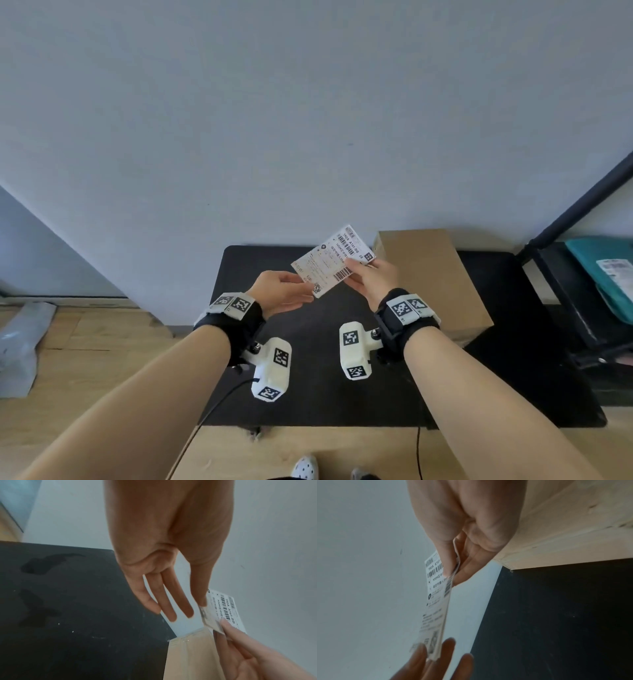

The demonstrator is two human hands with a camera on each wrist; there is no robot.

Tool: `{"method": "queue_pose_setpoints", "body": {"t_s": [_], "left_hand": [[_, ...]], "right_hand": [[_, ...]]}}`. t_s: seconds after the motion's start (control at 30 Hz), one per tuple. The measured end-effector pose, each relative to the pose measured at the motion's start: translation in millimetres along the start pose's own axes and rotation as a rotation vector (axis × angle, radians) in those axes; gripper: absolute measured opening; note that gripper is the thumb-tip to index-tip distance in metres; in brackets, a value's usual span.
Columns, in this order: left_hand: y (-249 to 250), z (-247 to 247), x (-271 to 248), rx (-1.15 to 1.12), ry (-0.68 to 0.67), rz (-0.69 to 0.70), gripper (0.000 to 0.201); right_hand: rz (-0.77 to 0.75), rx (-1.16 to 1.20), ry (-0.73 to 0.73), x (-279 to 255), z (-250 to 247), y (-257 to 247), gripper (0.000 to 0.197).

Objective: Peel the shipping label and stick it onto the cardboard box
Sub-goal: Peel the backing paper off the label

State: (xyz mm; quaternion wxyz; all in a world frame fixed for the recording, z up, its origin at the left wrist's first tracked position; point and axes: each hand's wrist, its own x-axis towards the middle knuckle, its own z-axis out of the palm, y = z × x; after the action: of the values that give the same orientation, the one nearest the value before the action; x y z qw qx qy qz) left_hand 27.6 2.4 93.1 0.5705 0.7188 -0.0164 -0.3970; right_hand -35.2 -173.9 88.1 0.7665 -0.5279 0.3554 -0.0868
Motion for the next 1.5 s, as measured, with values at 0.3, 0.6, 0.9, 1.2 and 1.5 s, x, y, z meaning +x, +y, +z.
{"method": "queue_pose_setpoints", "body": {"t_s": [0.3,0.6,0.9,1.2,1.5], "left_hand": [[3,13,-13,-0.100,-0.021,0.033,0.007],[6,7,-9,0.014,0.041,0.098,0.010],[11,6,-13,0.043,0.068,0.124,0.025],[12,8,-15,0.068,0.060,0.127,0.023],[8,12,-18,0.108,0.046,0.145,0.016]], "right_hand": [[-0.068,-0.156,0.111,-1,2,-3,0.041],[-0.473,-0.880,-0.285,-22,18,-5,0.014],[-0.453,-0.868,-0.318,-25,23,1,0.015],[-0.448,-0.860,-0.303,-26,23,2,0.017],[-0.445,-0.843,-0.306,-26,16,8,0.017]]}}
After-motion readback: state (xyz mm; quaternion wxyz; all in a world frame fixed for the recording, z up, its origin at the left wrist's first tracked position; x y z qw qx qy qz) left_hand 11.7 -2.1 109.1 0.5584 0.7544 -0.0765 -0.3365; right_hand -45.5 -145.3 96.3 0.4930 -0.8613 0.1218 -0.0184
